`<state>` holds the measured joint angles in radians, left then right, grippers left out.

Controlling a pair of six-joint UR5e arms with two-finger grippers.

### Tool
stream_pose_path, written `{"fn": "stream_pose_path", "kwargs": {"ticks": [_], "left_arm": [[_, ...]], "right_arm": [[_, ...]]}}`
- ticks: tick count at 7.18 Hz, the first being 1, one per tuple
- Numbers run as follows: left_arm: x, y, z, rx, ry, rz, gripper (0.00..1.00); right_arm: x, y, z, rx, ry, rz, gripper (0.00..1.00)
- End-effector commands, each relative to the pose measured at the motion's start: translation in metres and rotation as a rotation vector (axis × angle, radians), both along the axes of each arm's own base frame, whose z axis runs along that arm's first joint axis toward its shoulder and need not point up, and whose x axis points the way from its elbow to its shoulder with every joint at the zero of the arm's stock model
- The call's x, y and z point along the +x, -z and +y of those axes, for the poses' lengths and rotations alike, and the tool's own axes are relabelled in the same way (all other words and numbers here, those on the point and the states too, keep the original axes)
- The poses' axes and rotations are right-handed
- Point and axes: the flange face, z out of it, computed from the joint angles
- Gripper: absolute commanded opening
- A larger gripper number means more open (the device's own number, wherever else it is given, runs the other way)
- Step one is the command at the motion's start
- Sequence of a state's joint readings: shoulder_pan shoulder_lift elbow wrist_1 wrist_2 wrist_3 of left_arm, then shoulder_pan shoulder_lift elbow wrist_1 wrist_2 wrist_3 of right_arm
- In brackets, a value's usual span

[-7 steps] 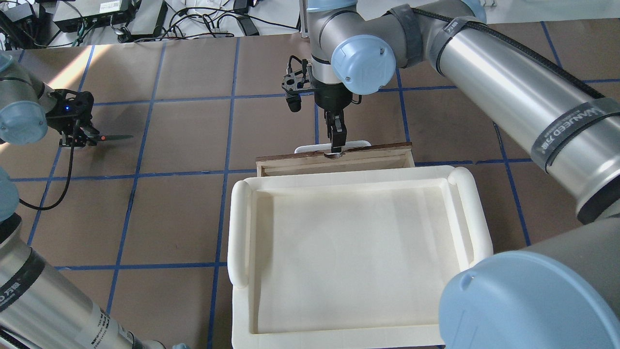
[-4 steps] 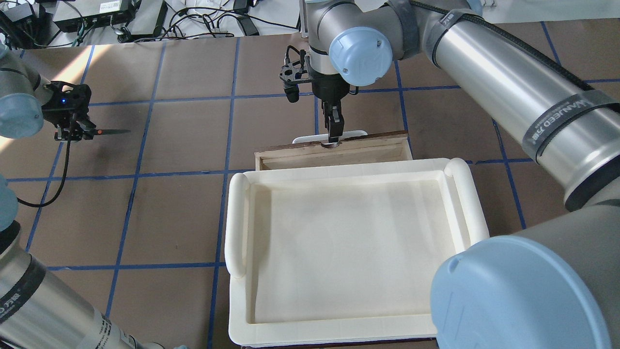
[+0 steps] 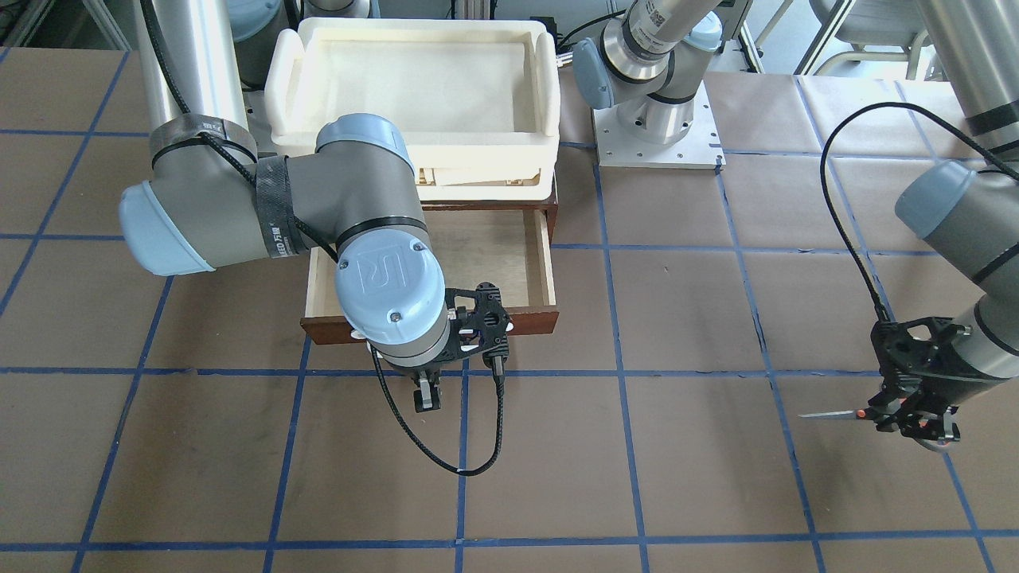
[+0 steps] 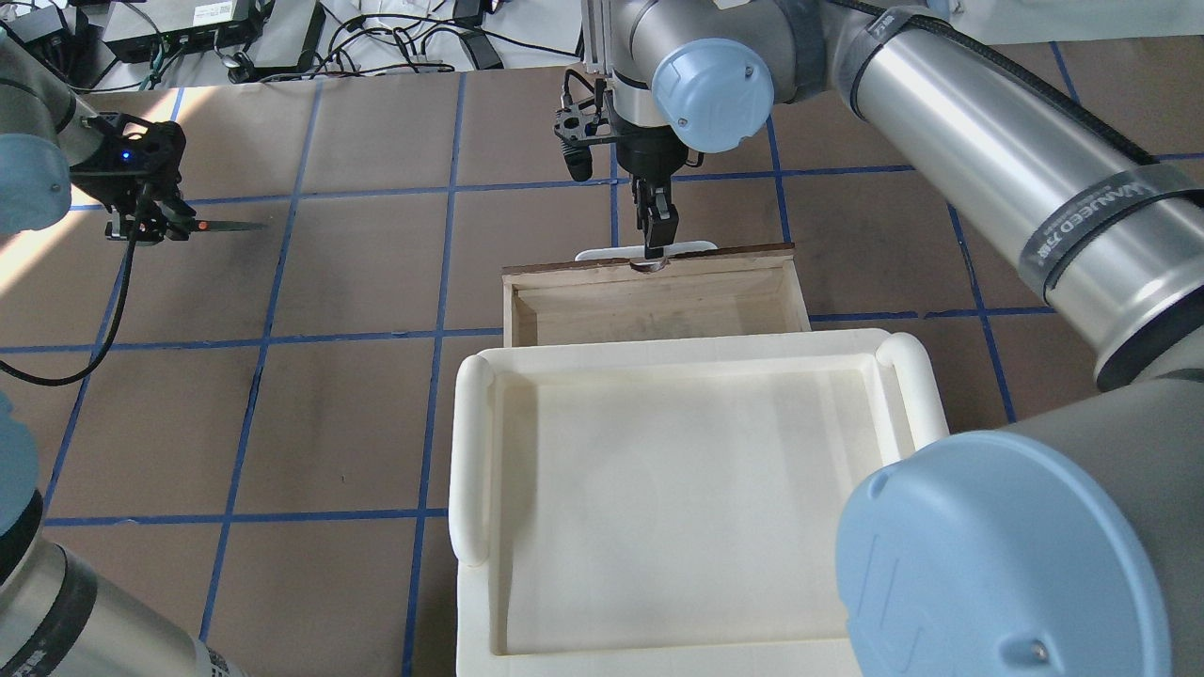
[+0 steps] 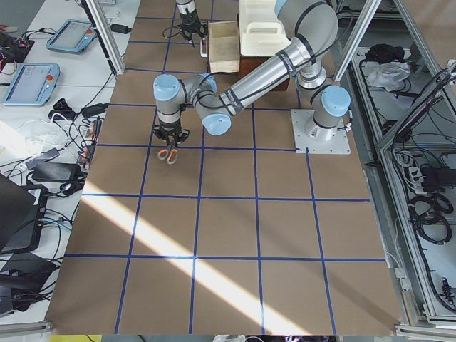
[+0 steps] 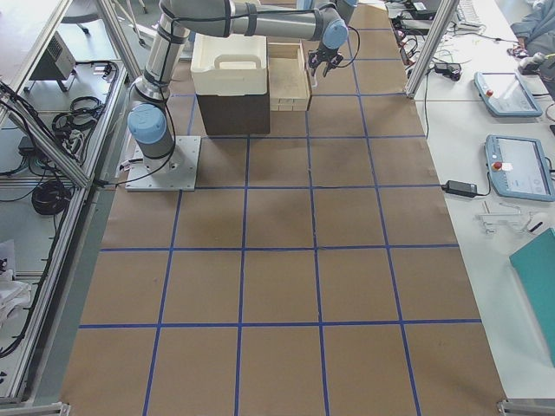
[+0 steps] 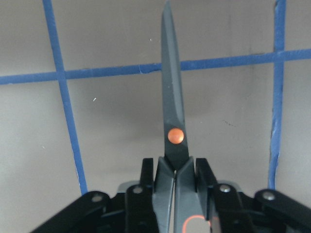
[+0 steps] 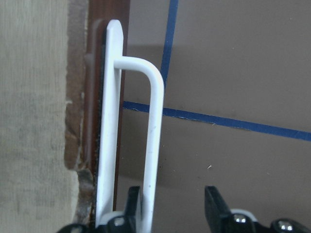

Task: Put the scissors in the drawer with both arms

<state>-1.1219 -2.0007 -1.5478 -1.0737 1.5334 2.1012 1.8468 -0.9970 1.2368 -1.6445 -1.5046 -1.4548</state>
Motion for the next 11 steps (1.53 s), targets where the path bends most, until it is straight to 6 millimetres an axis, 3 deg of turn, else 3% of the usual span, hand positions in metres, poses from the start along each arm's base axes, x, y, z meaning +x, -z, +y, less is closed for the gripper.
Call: {"fn": "stream_pose_path", "kwargs": {"ticks": [1, 5, 7, 9, 11], "left_arm": [[-0.029, -0.04, 0.014, 0.001, -0.008, 0.035, 0.0], [-0.086, -0.082, 0.028, -0.006, 0.005, 0.054, 0.0], [-0.101, -0.099, 0.037, -0.006, -0.011, 0.078, 0.0], [-0.125, -0.11, 0.043, -0.003, -0.021, 0.083, 0.0], [-0.167, -0.122, 0.052, 0.009, -0.044, 0.093, 0.0]], "right_arm": [[0.002, -0.002, -0.008, -0.009, 0.004, -0.016, 0.53], [-0.001, -0.003, -0.017, -0.023, -0.01, -0.022, 0.56], [-0.014, -0.014, -0.022, -0.036, 0.03, -0.027, 1.0], [-0.054, -0.095, -0.013, -0.121, 0.252, -0.084, 1.0], [-0.093, -0.168, 0.026, -0.191, 0.471, -0.086, 1.0]]}}
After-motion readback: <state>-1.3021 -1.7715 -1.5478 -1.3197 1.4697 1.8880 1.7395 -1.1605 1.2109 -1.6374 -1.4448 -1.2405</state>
